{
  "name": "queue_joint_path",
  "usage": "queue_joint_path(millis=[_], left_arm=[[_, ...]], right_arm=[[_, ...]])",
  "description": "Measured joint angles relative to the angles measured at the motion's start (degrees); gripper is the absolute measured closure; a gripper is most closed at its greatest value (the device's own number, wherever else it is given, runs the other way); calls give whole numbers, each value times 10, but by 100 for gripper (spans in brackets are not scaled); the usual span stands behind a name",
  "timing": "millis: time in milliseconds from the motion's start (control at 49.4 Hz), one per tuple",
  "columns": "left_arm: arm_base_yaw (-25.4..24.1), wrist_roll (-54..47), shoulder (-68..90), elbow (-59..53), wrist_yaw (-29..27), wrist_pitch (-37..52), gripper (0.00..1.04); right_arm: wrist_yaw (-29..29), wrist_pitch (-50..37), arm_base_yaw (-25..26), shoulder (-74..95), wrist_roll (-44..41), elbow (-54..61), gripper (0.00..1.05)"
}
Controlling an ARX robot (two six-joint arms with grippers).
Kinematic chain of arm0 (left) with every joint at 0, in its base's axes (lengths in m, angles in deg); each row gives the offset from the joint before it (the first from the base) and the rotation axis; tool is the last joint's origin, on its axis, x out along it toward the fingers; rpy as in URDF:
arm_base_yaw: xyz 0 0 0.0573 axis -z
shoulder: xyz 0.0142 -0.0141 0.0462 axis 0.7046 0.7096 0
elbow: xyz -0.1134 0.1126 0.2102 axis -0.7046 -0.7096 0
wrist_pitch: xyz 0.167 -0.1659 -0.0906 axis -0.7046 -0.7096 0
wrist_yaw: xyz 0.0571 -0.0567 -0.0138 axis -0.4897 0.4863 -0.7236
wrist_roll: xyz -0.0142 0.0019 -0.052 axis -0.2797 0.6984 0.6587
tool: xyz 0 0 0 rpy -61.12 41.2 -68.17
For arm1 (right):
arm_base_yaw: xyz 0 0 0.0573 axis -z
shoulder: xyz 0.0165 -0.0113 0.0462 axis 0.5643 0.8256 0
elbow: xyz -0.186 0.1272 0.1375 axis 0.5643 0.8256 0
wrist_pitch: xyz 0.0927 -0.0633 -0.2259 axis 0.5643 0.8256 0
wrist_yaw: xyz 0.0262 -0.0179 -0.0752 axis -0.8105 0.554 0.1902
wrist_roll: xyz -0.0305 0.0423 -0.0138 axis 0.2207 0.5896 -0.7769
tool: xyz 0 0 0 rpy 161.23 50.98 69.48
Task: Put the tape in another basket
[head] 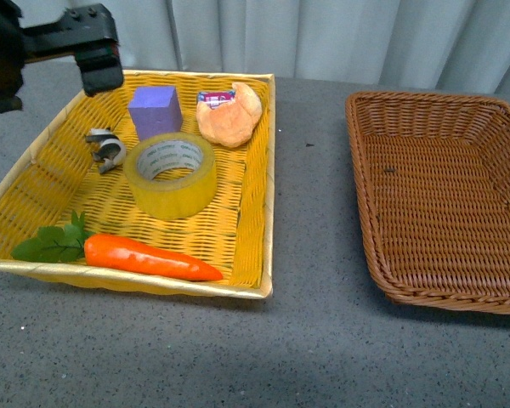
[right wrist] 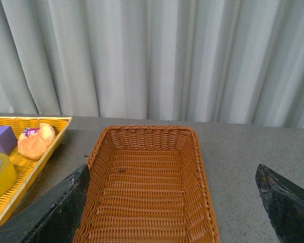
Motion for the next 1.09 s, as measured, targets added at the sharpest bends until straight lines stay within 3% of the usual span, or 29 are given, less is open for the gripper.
queue_joint_path(millis=[182, 324, 972, 1093], left_arm=[[7, -9, 109, 92, -28, -70, 6], [11, -9, 147, 127, -13, -103, 6], [30, 7, 223, 180, -10, -146, 6], [30, 16, 230, 191, -13, -152, 27]], right_arm=[[0, 0, 0, 0, 0, 0, 9], [0, 0, 0, 0, 0, 0, 9], [0, 0, 0, 0, 0, 0, 9], [0, 0, 0, 0, 0, 0, 9]])
